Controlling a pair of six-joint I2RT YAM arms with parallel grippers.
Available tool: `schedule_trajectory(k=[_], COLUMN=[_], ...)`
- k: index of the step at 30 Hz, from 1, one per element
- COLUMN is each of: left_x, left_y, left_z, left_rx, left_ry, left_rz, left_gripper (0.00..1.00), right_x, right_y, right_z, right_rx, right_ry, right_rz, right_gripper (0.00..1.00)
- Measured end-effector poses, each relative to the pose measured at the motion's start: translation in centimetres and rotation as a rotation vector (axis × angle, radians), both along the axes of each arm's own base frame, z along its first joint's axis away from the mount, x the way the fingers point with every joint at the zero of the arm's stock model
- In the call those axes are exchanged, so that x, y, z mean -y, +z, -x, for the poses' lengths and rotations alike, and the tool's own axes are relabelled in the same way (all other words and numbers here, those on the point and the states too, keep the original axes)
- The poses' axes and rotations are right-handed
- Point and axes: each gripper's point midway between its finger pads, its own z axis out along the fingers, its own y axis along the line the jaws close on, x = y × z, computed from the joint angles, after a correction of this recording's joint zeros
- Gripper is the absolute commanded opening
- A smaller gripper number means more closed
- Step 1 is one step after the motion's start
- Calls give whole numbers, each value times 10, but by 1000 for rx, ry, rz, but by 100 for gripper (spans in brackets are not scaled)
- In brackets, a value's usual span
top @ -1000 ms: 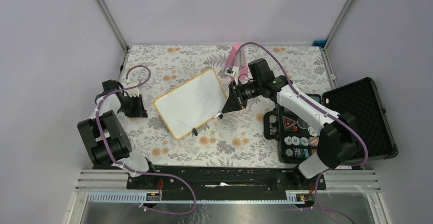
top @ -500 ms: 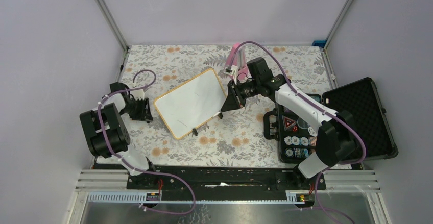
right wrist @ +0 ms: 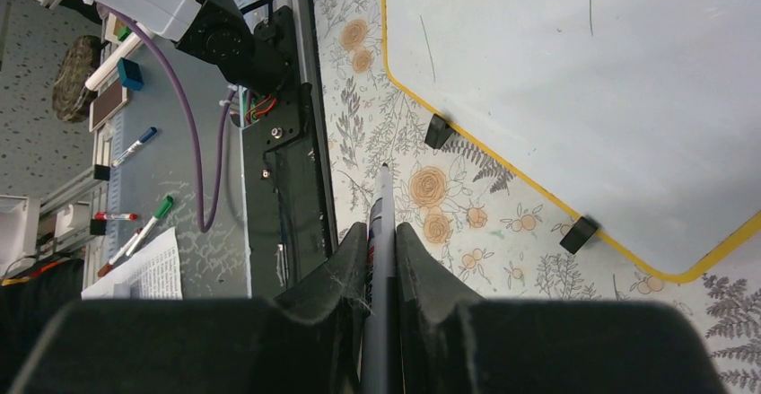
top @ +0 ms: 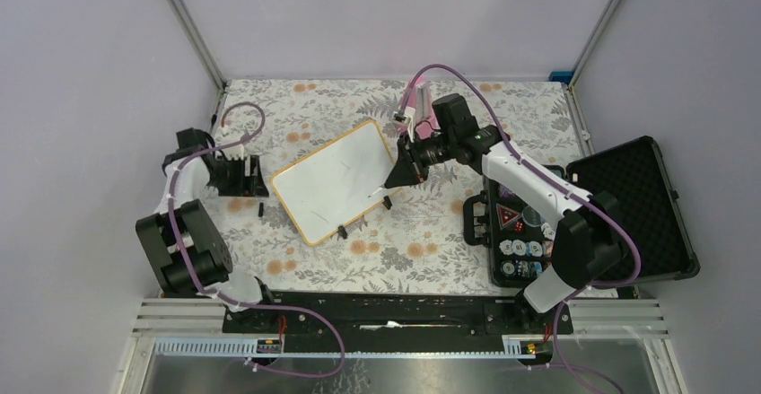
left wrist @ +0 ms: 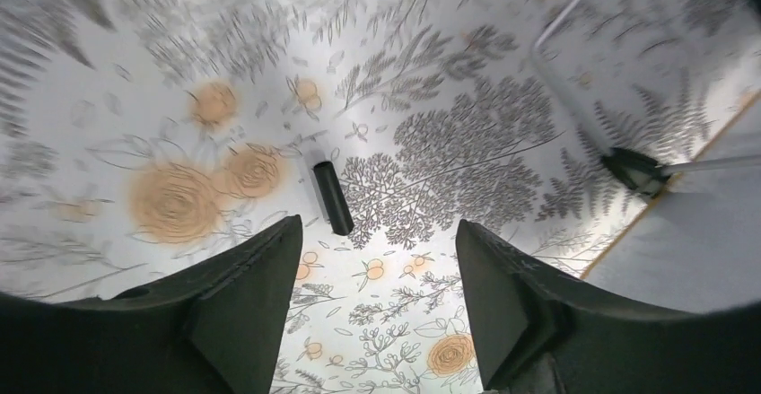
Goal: Write a sentence on the whiteboard
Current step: Place the pen cap at the center of the board, then adjust the whiteboard at the center of the board.
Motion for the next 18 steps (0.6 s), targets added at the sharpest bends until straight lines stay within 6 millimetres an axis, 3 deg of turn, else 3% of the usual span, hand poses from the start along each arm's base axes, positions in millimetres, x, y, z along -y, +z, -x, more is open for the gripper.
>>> schedule_trajectory(k=[6, 11, 14, 15, 18], left_x=[-5, 5, 25, 39, 84], left_y=[92, 153, 183, 189, 188], left_z=[-26, -36, -45, -48, -51], left_rx=[220, 353, 409, 418, 394], left_ry=[-30, -114, -213, -270, -398], left_rz=[28, 82, 121, 139, 226], left_gripper=[73, 73, 71, 70, 70], right_x=[-2, -2, -2, -3, -3], right_y=[-1, 0, 6, 9, 18], right_z=[-3, -3, -2, -2, -4], right_rx=[24, 34, 37, 42, 48], right_ry=[10, 18, 28, 33, 41], right_rz=[-3, -5, -13, -19, -38], right_gripper=[0, 0, 0, 0, 0])
